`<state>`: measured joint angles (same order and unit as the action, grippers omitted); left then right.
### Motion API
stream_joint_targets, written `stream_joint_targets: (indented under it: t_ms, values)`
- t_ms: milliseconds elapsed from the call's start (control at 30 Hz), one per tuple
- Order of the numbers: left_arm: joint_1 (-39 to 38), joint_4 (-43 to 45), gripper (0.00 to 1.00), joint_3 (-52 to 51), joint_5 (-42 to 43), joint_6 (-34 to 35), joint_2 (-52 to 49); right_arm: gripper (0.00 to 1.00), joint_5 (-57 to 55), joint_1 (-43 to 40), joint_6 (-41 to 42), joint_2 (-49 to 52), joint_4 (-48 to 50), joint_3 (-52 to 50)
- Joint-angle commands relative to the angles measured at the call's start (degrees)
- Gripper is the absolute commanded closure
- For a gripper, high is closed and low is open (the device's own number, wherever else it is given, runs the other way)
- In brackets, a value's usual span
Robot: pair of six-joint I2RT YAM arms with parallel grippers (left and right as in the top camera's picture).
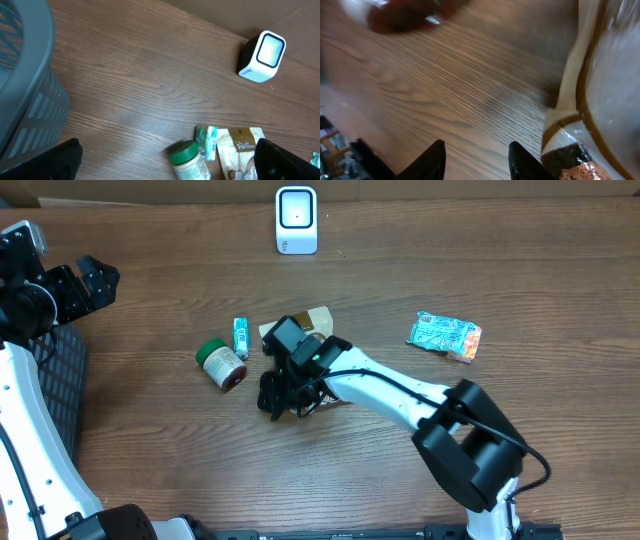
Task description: Scan the item barcode
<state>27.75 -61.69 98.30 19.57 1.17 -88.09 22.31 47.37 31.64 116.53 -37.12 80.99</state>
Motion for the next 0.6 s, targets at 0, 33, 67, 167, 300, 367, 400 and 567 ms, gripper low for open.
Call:
stream_joint_targets:
  t_ms: [0,33,67,167,300,367,400,567]
  values:
    - [-0.4,0.1,0.01,1.0,0.8,0.3,0.3,0.59,-0.2,-0.9,1.2,0.2,-0.8,-0.2]
    - [-0.4,0.0,0.01,1.0,0.8,0.3,0.3,0.59,-0.2,-1.5,1.2,0.2,-1.6,-0.2]
    - [-0.4,0.0,0.0,1.0,0.8,0.3,0.3,0.59,-0.2,-2.0,1.2,0.2,-2.6,-0.2]
    - [-0.4,0.0,0.0,1.0,0.8,0.3,0.3,0.59,-1.9,-4.3,1.2,0.2,-7.4,-0.2]
    - [-0.4,0.0,0.0,1.0,0.8,0.3,0.3,0.58,-9.5,-7.9,1.1,0.2,-15.3,-0.2]
    - [-0.4,0.0,0.01,1.0,0.8,0.3,0.3,0.57,-14.1,-9.9,1.1,0.2,-18.5,-0.2]
    - [-0.4,0.0,0.0,1.0,0.8,0.3,0.3,0.55,-15.4,-11.0,0.9,0.2,-19.4,-0.2]
    - [-0.4,0.0,0.0,1.0,0.8,0.3,0.3,0.52,-16.3,-17.2,-4.2,0.2,-20.0,0.0]
